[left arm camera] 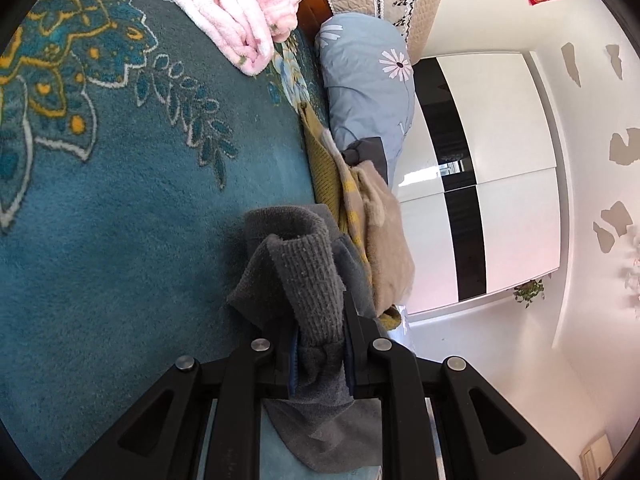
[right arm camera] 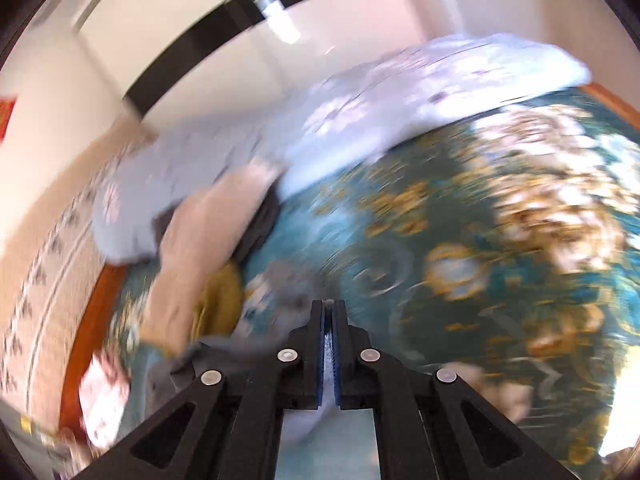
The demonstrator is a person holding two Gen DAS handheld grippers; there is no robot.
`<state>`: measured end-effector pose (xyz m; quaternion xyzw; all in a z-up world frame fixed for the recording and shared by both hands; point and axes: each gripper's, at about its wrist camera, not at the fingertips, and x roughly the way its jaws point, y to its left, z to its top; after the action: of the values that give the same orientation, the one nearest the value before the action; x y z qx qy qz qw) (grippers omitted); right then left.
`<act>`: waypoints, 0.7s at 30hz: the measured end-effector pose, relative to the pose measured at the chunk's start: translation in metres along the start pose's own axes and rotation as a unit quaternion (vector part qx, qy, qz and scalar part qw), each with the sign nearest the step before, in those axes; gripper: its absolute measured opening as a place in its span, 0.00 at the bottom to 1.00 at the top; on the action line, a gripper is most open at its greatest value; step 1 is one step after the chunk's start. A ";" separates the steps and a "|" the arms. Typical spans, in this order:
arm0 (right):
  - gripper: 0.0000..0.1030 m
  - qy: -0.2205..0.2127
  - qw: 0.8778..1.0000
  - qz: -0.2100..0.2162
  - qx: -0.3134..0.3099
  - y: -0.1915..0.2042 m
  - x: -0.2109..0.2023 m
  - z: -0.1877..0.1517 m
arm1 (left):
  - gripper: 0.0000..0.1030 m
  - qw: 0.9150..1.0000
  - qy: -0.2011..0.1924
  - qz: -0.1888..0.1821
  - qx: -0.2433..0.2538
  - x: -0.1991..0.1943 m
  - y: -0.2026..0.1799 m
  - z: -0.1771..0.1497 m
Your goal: Fold clothes
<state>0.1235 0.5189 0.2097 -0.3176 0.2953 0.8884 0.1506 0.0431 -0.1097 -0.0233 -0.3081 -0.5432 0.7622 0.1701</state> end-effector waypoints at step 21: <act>0.04 0.011 0.991 -0.129 0.042 -0.054 0.082 0.013 | 0.15 0.998 -0.016 0.027 0.054 -0.001 -0.015 -0.006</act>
<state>0.0802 0.5758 0.1413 -0.3563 0.2901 0.8449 0.2740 0.0465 -0.1001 -0.0102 -0.3003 -0.4956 0.7997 0.1571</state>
